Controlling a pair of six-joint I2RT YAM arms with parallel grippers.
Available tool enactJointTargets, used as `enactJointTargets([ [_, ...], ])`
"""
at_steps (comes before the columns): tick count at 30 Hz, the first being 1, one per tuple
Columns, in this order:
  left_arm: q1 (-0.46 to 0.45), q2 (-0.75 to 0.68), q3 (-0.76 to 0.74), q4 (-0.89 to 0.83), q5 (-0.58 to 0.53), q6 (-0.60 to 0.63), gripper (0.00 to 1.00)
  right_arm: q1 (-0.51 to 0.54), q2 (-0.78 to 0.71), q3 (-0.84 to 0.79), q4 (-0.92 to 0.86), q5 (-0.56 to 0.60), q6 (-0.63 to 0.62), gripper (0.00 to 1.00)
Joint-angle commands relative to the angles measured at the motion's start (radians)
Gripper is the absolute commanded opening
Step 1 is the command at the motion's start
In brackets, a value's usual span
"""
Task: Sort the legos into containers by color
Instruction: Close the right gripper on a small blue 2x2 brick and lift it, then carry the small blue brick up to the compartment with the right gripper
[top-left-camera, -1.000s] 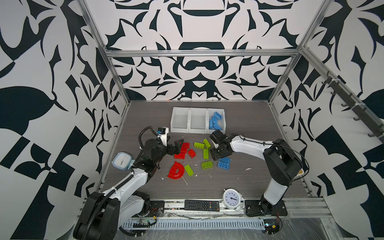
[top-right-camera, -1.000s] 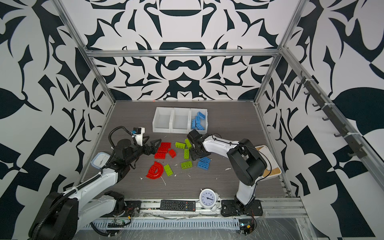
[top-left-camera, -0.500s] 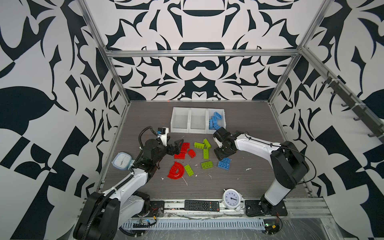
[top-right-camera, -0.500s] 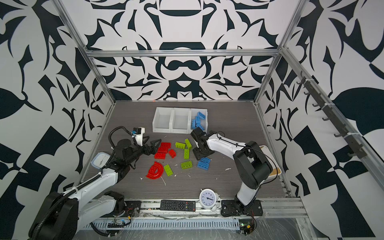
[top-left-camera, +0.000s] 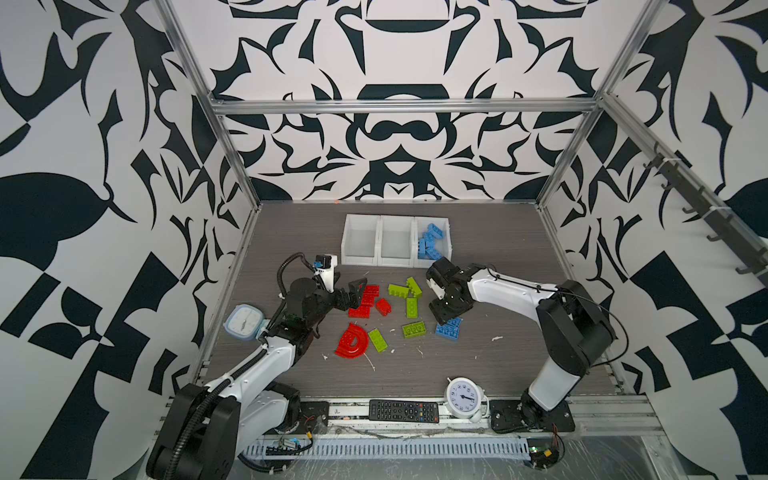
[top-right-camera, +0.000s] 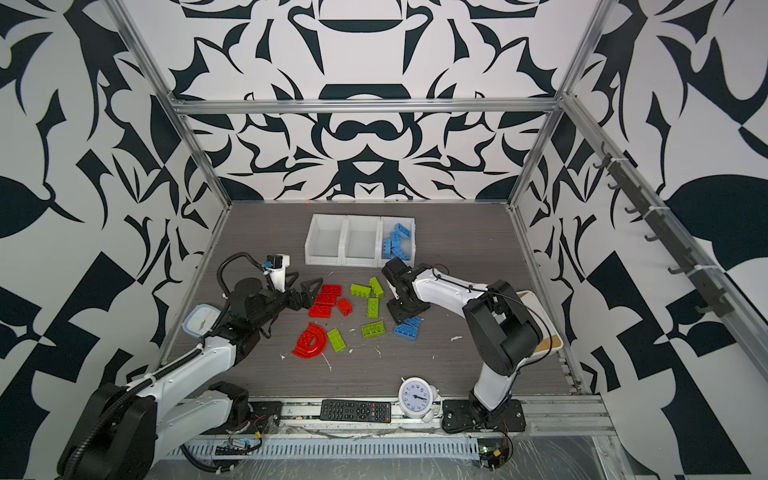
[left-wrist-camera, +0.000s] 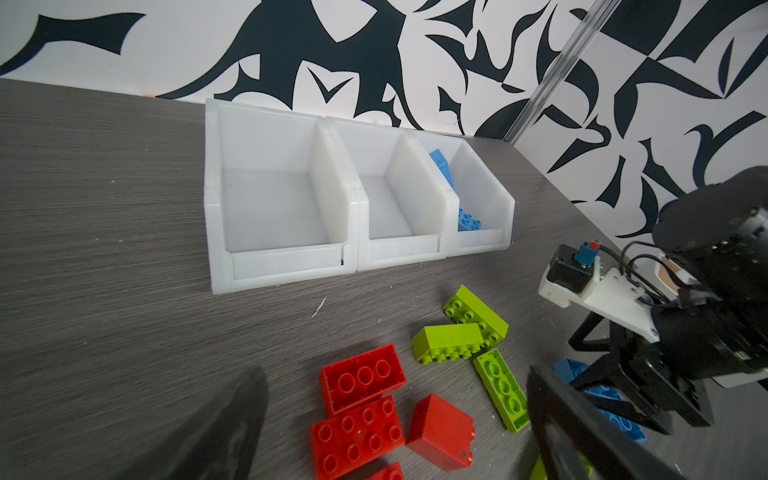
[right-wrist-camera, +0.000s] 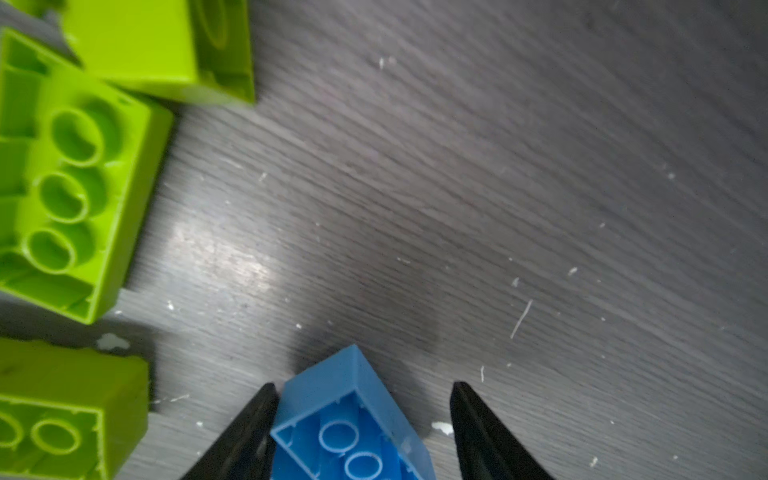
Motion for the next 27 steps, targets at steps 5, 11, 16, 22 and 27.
enactJointTargets([
  [5,-0.002,-0.007,0.010,0.016,0.008,-0.004,1.00,-0.087,-0.052,-0.057,0.015,0.021,0.037,0.62],
  [11,-0.002,-0.004,0.013,0.015,0.009,-0.005,1.00,-0.136,-0.100,-0.113,0.029,-0.014,0.062,0.57],
  [16,-0.002,-0.004,0.012,0.016,0.013,-0.006,1.00,-0.136,-0.121,-0.149,0.050,-0.039,0.081,0.51],
  [22,-0.002,-0.003,0.013,0.015,0.013,-0.007,1.00,-0.136,-0.126,-0.151,0.058,-0.050,0.087,0.41],
  [27,-0.002,-0.003,0.012,0.015,0.012,-0.007,1.00,-0.136,-0.125,-0.124,0.058,-0.041,0.085,0.33],
])
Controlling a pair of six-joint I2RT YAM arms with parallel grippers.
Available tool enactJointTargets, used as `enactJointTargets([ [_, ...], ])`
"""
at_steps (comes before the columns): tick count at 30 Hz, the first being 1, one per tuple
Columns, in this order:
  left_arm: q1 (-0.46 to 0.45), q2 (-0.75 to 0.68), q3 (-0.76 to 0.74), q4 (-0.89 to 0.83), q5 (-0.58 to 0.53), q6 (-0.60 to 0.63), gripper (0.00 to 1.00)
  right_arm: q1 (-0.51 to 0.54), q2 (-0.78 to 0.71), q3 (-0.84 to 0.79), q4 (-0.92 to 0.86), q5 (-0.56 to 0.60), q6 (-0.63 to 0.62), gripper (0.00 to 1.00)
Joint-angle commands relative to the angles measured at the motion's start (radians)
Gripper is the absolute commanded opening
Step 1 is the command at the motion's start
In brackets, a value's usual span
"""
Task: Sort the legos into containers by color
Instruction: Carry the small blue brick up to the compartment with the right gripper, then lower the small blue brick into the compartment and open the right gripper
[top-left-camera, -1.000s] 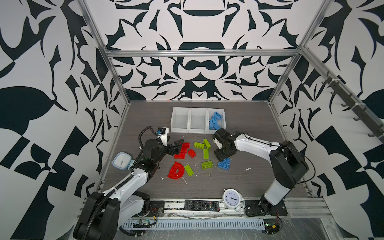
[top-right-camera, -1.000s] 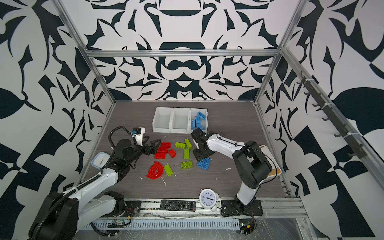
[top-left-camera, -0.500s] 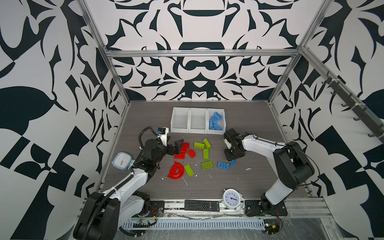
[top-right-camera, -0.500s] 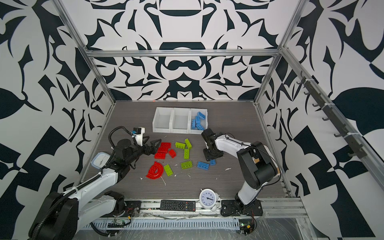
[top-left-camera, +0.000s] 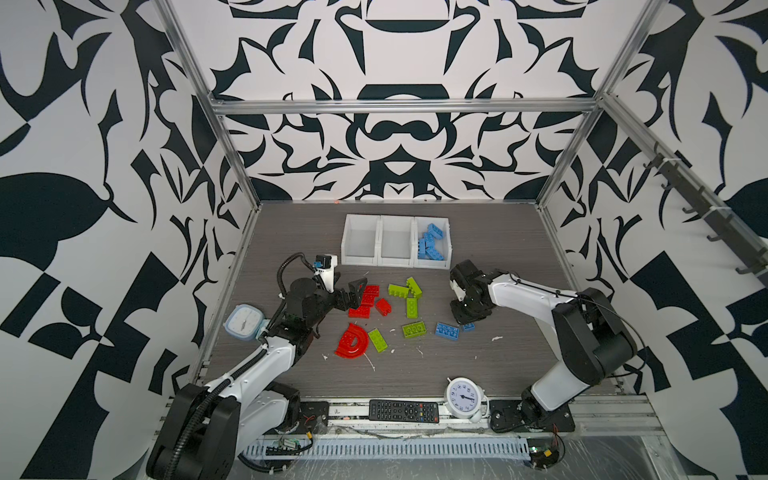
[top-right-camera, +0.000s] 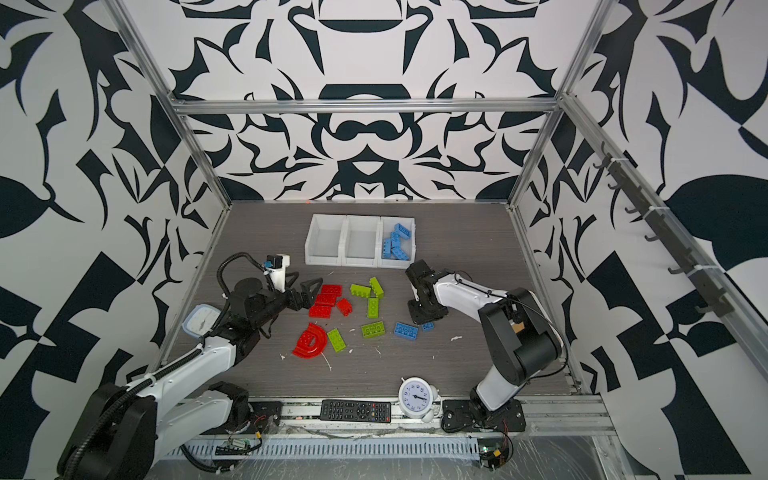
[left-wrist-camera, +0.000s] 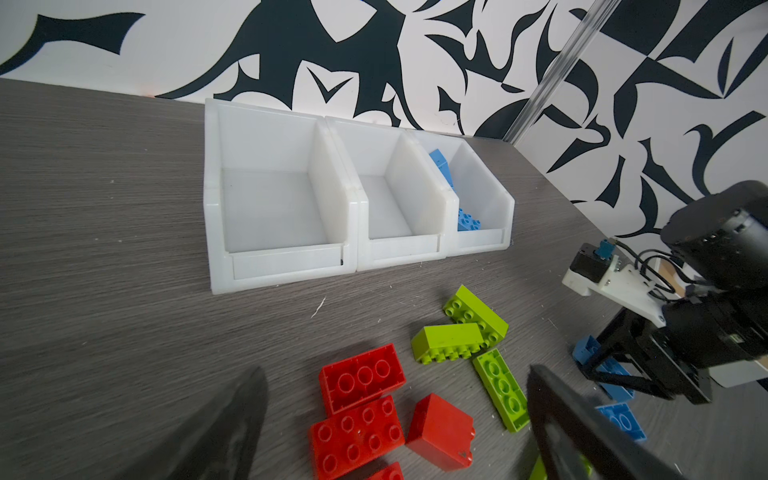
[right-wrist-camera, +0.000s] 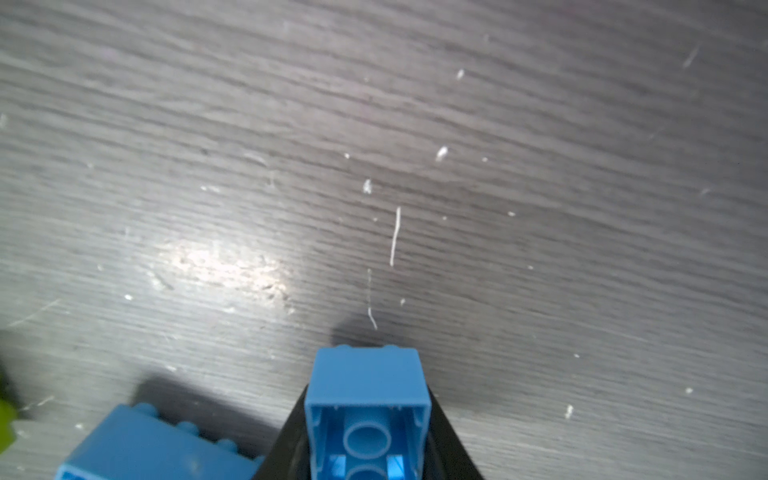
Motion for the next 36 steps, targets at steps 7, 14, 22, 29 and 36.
enactJointTargets([
  [7,-0.002,-0.009,0.012,0.014,0.012,-0.004,1.00,0.000,-0.026,0.147,-0.014,0.003,-0.029,0.24],
  [14,-0.002,-0.005,0.012,0.017,0.017,-0.008,1.00,-0.021,0.029,0.382,0.005,-0.032,-0.076,0.25],
  [22,-0.002,-0.014,0.009,0.015,0.006,-0.002,1.00,-0.120,0.245,0.721,-0.013,-0.111,-0.163,0.24],
  [29,-0.002,-0.016,0.015,0.005,0.010,0.000,1.00,-0.145,0.409,0.950,-0.048,-0.123,-0.212,0.24],
  [36,-0.002,-0.010,0.013,0.004,-0.001,0.007,1.00,-0.155,0.503,1.049,-0.041,-0.148,-0.213,0.25],
])
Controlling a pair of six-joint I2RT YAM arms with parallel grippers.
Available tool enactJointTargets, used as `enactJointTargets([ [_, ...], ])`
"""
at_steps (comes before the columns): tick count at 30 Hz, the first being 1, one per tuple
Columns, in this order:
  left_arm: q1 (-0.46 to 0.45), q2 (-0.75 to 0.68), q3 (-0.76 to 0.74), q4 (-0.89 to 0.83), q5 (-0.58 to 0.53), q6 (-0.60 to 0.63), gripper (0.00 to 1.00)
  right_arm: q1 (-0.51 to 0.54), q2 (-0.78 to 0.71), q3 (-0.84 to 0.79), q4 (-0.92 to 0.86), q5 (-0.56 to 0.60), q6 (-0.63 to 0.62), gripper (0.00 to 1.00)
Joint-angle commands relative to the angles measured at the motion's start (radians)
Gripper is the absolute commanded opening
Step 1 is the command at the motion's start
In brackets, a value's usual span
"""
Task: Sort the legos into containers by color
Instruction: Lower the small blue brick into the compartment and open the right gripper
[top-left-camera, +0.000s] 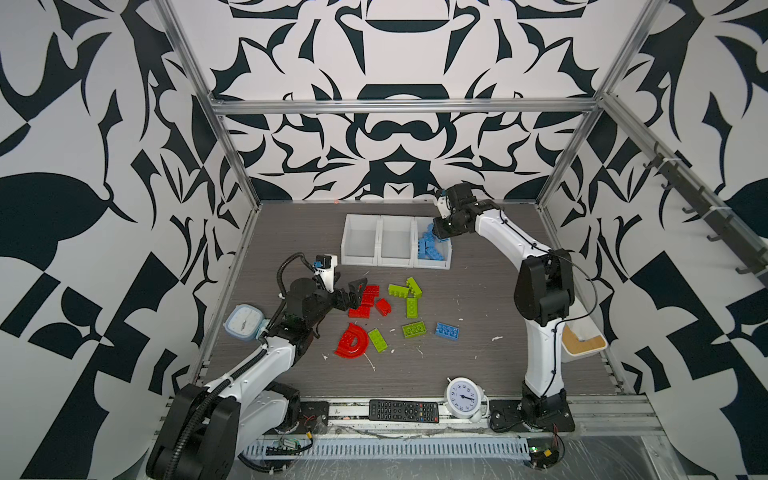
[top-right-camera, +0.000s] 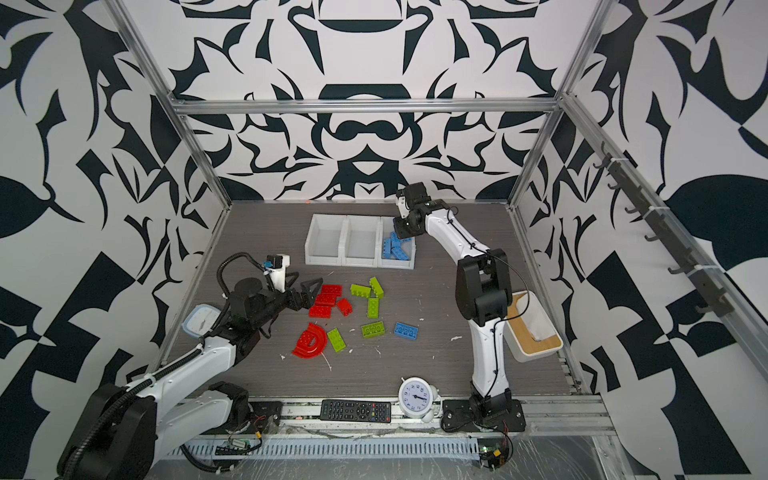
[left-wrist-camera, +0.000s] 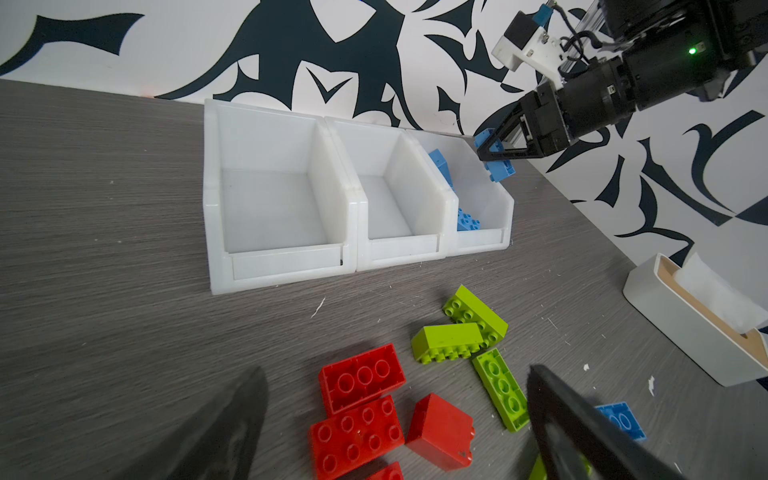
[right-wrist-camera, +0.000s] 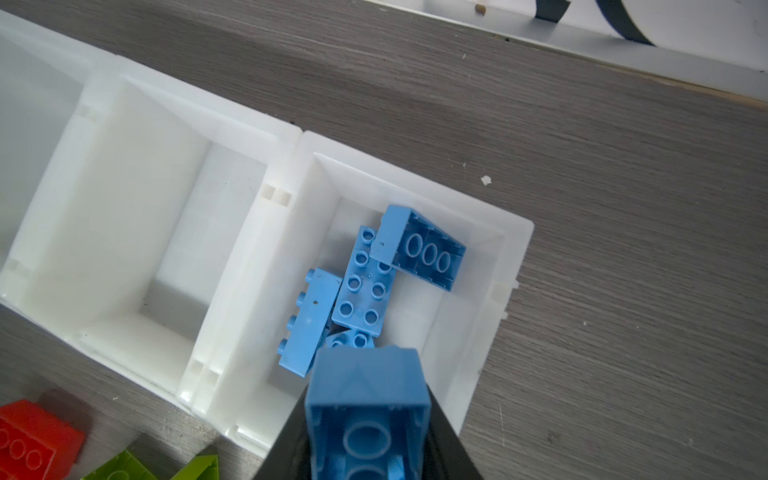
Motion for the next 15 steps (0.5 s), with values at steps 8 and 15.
enactJointTargets([
  [8,-0.002,-0.014,0.015,0.002,0.013,-0.001,1.00,-0.007,0.012,0.060,-0.008,-0.005,-0.023,0.44],
  [15,-0.002,-0.020,0.014,-0.004,0.011,0.002,1.00,-0.008,-0.024,0.044,-0.030,-0.002,-0.029,0.69],
])
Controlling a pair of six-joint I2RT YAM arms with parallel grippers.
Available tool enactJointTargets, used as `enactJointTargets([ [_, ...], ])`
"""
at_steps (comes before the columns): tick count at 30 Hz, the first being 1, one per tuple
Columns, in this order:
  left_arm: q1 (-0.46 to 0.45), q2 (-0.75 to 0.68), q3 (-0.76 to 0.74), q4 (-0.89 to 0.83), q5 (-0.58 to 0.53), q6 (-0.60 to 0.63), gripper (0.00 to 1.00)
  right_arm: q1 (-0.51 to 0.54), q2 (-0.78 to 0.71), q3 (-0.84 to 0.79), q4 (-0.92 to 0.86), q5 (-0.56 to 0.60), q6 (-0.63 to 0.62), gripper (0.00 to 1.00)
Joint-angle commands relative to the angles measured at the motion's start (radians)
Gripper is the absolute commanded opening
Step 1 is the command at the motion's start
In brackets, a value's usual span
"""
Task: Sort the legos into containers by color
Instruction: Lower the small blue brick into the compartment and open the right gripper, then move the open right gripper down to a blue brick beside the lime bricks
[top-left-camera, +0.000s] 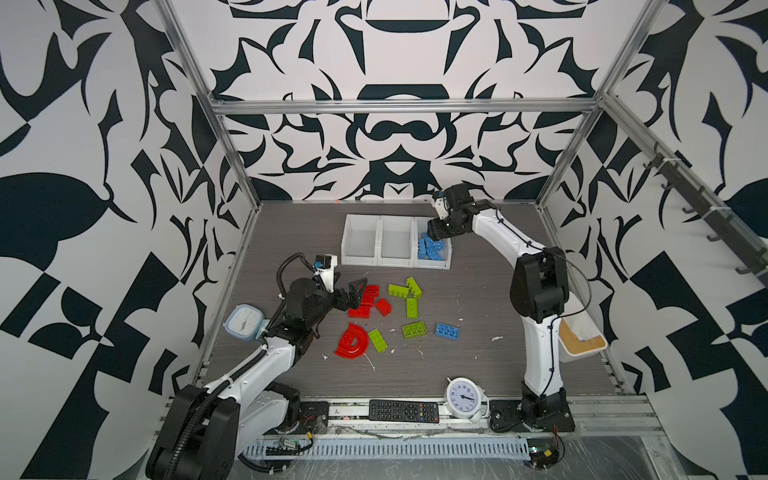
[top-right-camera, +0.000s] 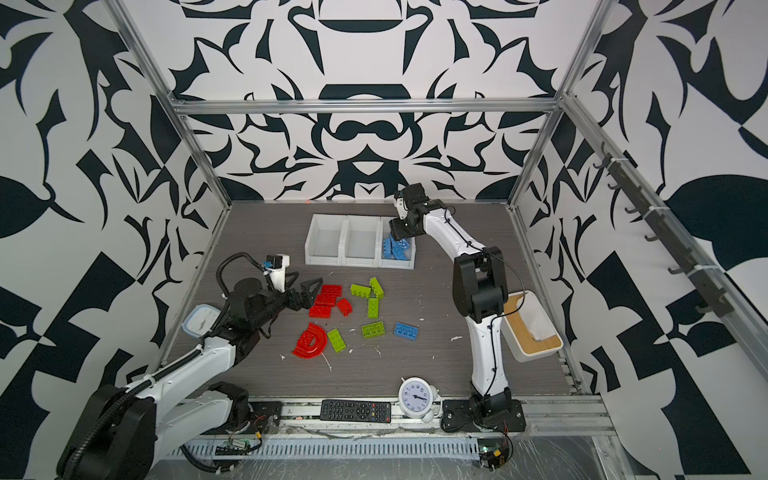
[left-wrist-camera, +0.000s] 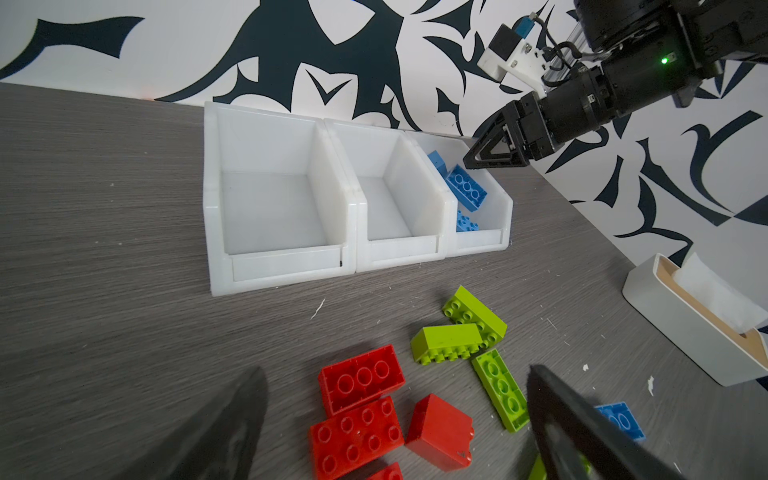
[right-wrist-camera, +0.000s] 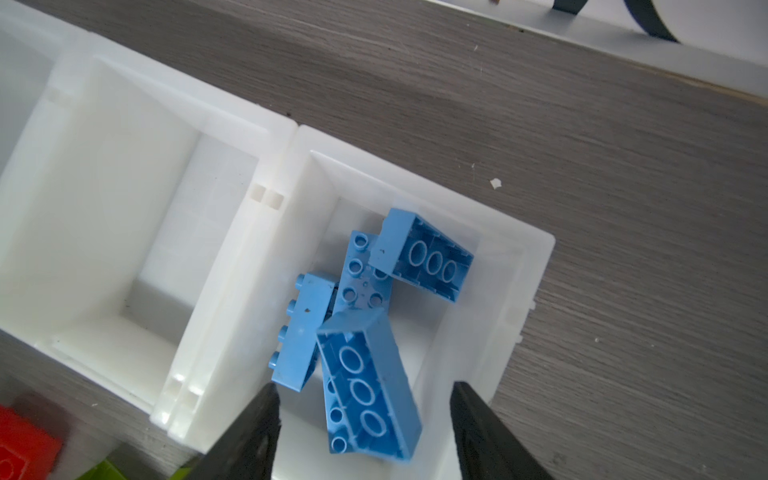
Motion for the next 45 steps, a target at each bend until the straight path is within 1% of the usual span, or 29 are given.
enactJointTargets([
  [1,-0.001,-0.010,0.014,-0.002,0.009,0.002,1.00,-0.006,-0.084,0.000,-0.016,-0.021,-0.003,0.69],
  [4,-0.002,0.000,0.014,0.006,0.011,-0.002,1.00,-0.003,-0.213,-0.136,0.006,-0.097,0.016,0.70],
  [6,-0.001,0.009,0.017,0.012,0.016,-0.006,1.00,0.003,-0.329,-0.281,0.058,-0.159,0.042,0.70],
  [8,-0.002,0.011,0.023,0.006,0.028,-0.011,1.00,0.022,-0.467,-0.470,0.138,-0.181,0.082,0.71],
  [11,-0.002,0.009,0.027,0.002,0.038,-0.021,1.00,0.074,-0.633,-0.710,0.202,-0.164,0.117,0.71],
  [13,-0.002,0.005,0.026,0.002,0.045,-0.034,1.00,0.132,-0.706,-0.818,0.196,-0.123,0.123,0.72],
  [15,-0.002,0.007,0.022,0.014,0.052,-0.038,1.00,0.198,-0.742,-0.877,0.160,-0.076,0.110,0.72],
  [17,-0.002,0.019,0.023,0.020,0.044,-0.037,1.00,0.268,-0.742,-0.898,0.097,-0.035,0.090,0.72],
  [20,-0.002,0.028,0.030,0.017,0.064,-0.053,1.00,0.357,-0.731,-0.921,0.057,0.075,0.085,0.72],
  [23,-0.002,0.032,0.030,0.022,0.073,-0.056,1.00,0.387,-0.732,-0.952,0.048,0.079,0.098,0.72],
  [25,-0.002,0.031,0.017,0.041,0.058,-0.056,1.00,0.409,-0.729,-0.958,0.015,0.119,0.115,0.72],
  [27,-0.002,0.036,-0.002,0.076,0.044,-0.063,1.00,0.414,-0.725,-0.960,-0.002,0.107,0.144,0.72],
  [30,-0.002,0.038,0.017,0.044,0.055,-0.048,1.00,0.431,-0.722,-0.988,0.018,0.079,0.171,0.72],
  [32,-0.002,0.044,0.020,0.044,0.070,-0.033,1.00,0.436,-0.702,-0.994,0.002,0.085,0.175,0.73],
  [35,-0.001,0.052,-0.009,0.118,0.079,-0.024,1.00,0.438,-0.661,-0.979,-0.030,0.131,0.209,0.73],
  [38,-0.002,0.050,-0.006,0.105,0.066,-0.025,1.00,0.439,-0.654,-0.985,-0.010,0.130,0.254,0.73],
  [43,-0.002,0.054,-0.005,0.102,0.057,-0.025,1.00,0.439,-0.621,-0.985,0.010,0.174,0.281,0.73],
  [45,-0.002,0.061,-0.004,0.102,0.056,-0.025,1.00,0.439,-0.596,-0.973,0.012,0.168,0.279,0.73],
])
